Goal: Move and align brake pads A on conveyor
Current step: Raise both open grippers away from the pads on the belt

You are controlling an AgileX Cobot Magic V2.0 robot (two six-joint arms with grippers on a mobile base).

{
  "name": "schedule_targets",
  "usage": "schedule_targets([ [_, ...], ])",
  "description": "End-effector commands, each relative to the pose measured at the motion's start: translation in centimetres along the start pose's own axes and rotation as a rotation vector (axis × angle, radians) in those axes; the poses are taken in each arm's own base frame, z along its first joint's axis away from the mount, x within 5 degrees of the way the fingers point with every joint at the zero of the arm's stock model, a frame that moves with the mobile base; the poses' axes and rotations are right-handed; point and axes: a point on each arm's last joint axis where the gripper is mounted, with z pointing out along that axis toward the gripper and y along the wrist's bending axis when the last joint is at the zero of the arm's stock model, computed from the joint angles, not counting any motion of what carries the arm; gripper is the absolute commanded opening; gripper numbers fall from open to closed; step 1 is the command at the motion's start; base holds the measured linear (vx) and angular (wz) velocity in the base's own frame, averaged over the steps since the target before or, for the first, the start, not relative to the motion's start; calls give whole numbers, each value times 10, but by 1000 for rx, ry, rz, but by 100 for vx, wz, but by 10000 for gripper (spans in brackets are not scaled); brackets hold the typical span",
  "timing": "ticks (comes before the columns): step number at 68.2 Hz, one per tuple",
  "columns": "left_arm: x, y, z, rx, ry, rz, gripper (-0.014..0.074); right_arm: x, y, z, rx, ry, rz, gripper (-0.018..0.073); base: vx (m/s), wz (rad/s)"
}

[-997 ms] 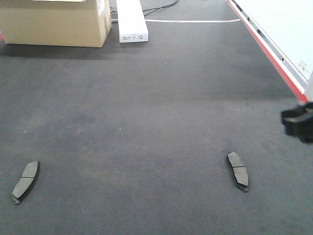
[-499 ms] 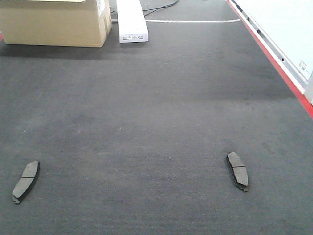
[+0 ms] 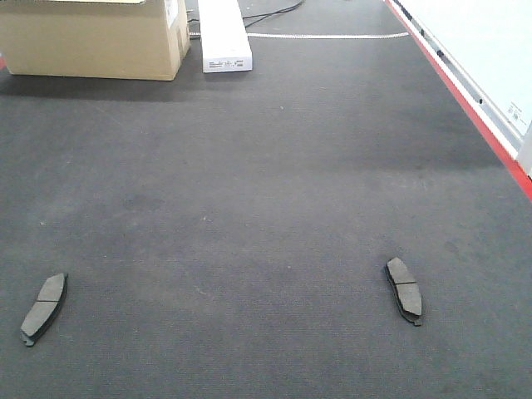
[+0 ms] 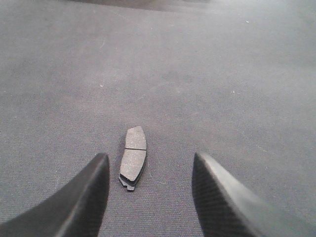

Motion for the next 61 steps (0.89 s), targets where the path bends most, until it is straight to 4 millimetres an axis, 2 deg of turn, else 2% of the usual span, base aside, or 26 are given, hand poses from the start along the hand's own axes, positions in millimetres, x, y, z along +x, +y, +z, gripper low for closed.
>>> schedule_targets([
  [1,-13,-2,-3,20,-80,-4,377,-15,-1,-1,6,-93,-2,484,0,0],
  [37,-13,-2,-3,20,-80,-4,377,-15,-1,-1,6,-96,-2,484,-2,1],
  [61,-13,-2,-3,20,-80,-4,377,-14,-1,0,6,-91,-2,484,-24,-8],
])
